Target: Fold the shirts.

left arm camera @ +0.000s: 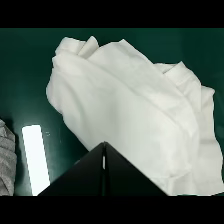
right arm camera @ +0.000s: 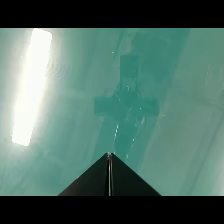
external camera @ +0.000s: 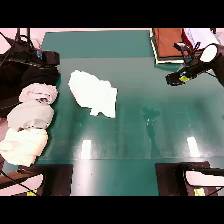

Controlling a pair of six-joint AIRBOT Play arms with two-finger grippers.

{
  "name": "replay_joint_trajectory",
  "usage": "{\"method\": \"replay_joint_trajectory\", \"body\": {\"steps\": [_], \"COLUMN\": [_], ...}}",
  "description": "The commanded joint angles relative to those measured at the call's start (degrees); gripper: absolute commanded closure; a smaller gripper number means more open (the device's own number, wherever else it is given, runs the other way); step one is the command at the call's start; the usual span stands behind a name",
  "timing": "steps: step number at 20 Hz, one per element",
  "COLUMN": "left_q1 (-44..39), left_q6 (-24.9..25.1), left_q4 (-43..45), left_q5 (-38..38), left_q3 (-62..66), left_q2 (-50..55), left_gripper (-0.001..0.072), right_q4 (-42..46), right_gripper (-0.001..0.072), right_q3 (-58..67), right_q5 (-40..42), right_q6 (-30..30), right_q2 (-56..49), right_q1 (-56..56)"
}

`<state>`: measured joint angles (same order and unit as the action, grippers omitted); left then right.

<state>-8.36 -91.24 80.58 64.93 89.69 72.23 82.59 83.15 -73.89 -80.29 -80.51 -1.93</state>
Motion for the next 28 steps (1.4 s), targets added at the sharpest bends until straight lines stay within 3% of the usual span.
{"method": "replay_joint_trajectory", "body": {"steps": [1,5,12,13,14,15,20,28], "left_q1": [0.0,0.0,0.0,0.0,0.0,0.0,0.0,-5.0], "left_q6": [0.0,-2.1,-0.9,-0.6,-0.7,-0.6,1.5,1.3], "left_q4": [0.0,-1.6,-5.9,-6.0,-6.2,-6.8,-12.1,-11.6], "left_q5": [0.0,-6.4,-7.6,-8.0,-8.0,-8.2,-7.9,-11.5], "left_q3": [0.1,0.1,0.0,0.0,0.0,0.0,0.0,0.0], "left_q2": [0.0,0.0,0.2,0.5,1.0,2.0,13.4,29.1], "left_gripper": [0.0673,0.0672,0.0657,0.0436,0.0107,0.0043,0.0042,0.0043], "right_q4": [0.0,0.0,-0.2,-0.7,-2.4,-3.5,-3.6,-11.1], "right_gripper": [0.0697,0.0697,0.0697,0.0697,0.0697,0.0697,0.0697,0.0697], "right_q3": [0.0,0.0,0.0,0.0,0.0,0.0,0.0,0.0], "right_q5": [0.0,0.0,5.9,6.2,6.2,6.0,4.3,2.1], "right_q6": [0.0,0.0,0.0,-0.1,-0.3,-0.3,-0.3,-0.3], "right_q2": [0.0,0.0,0.0,0.0,0.0,0.0,0.0,0.0], "right_q1": [0.0,0.0,0.0,0.0,0.0,0.0,0.0,0.0]}}
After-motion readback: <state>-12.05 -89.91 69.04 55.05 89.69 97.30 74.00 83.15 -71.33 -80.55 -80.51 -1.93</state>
